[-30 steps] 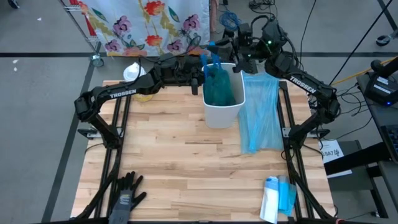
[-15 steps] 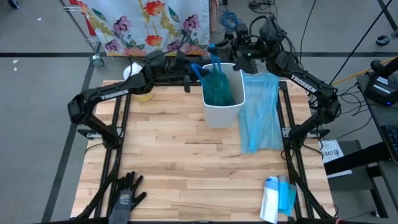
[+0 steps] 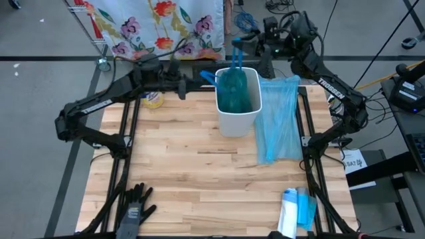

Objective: Place trash/remove bag and relplace
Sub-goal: Remove the trash bag from the trash bin

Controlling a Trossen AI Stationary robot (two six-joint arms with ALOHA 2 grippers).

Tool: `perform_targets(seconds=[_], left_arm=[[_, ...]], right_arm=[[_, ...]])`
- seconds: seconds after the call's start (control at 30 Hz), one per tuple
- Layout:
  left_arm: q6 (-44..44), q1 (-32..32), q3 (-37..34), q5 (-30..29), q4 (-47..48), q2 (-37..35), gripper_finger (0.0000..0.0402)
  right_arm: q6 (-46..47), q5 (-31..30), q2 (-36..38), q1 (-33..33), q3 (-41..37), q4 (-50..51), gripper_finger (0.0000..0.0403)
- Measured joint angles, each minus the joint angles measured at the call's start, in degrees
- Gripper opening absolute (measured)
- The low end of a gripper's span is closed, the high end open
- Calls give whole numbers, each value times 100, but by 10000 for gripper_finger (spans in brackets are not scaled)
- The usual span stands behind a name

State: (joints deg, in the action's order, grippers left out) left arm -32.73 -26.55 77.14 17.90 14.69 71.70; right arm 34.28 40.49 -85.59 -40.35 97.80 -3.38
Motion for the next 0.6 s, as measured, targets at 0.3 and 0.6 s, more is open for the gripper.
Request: perform_targets(seconds=[0.3,0.6], left_arm=[[227,33,0,-1284,1781,-741,0],[696,20,0,-1776,2284,-1146,0]], right_arm=[[394,-178,-1,19,286,-405,0],[184,-713,-525,30,1985,-65,0]])
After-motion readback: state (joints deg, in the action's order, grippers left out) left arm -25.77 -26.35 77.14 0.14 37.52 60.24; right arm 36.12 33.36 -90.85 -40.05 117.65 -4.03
